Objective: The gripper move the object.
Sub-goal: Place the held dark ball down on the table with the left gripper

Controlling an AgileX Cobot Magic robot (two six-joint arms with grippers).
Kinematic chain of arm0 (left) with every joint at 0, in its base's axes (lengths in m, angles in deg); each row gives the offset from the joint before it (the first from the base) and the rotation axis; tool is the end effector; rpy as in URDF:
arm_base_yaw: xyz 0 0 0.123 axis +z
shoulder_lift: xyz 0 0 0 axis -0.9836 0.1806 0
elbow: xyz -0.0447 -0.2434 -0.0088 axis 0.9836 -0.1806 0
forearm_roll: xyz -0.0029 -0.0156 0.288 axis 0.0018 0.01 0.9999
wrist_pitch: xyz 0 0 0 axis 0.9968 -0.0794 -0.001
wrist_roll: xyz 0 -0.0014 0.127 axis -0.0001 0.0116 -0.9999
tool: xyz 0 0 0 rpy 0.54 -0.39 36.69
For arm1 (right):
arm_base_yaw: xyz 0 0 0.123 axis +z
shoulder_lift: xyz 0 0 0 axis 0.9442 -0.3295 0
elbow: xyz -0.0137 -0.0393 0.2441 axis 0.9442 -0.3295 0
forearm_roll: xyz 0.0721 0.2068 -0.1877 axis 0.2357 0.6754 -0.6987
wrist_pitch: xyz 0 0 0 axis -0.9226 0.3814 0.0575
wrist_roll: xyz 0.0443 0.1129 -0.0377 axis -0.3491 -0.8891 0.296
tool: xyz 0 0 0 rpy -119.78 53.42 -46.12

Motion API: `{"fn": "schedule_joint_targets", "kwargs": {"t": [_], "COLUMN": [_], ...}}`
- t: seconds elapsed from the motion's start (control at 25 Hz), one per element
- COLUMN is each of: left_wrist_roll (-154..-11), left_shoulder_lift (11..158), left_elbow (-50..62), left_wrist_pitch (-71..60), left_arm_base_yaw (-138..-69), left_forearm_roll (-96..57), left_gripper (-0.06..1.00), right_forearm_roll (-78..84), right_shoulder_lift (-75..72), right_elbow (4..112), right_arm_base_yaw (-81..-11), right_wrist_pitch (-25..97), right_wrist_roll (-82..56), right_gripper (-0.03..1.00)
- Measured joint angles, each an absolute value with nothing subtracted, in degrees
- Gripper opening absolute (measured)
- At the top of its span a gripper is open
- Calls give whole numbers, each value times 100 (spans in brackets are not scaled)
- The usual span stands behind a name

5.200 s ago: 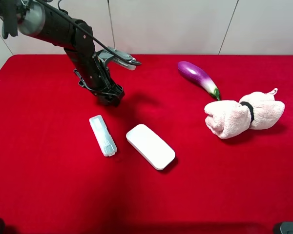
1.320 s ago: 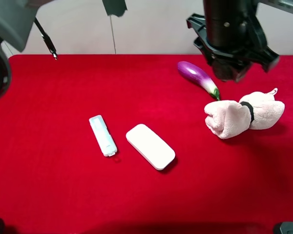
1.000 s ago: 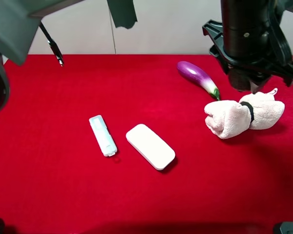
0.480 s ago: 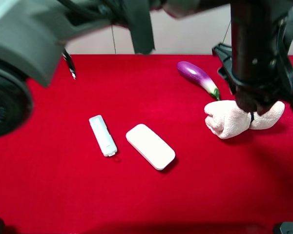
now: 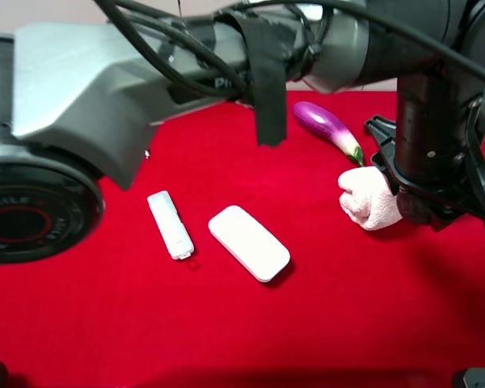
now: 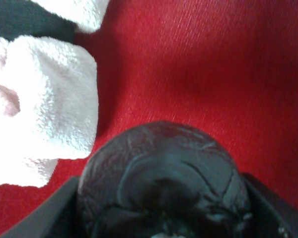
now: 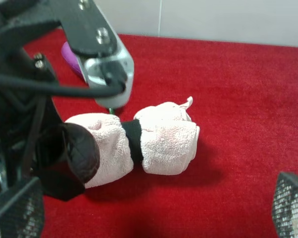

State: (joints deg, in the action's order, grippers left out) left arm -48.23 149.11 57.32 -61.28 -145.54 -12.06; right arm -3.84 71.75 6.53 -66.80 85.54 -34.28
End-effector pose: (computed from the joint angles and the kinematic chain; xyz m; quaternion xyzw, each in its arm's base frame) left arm 0.2154 -0.5116 0.1525 0.5113 0.8241 -0.1740 0.1706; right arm 0.0987 0.0084 0.2836 -0.0435 0.8395 0.0162 0.5414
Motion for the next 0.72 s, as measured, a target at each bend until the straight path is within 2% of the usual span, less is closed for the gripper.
{"fn": "schedule_joint_targets", "kwargs": {"t": [0.72], "left_wrist_roll": [-4876], "left_shoulder_lift": [15503], "left_elbow": [5732], "left_wrist_pitch": [-5854], "left_arm_base_yaw": [-14645], "left_forearm_roll": [-1476], "left_gripper": [60], "right_forearm_roll": [-384], "right_shoulder_lift": [7175], "right_elbow": [653], "right_arm_base_yaw": [-6680], "right_wrist_pitch": [8554], "right_wrist_roll": [-3428], "right_gripper": [69]}}
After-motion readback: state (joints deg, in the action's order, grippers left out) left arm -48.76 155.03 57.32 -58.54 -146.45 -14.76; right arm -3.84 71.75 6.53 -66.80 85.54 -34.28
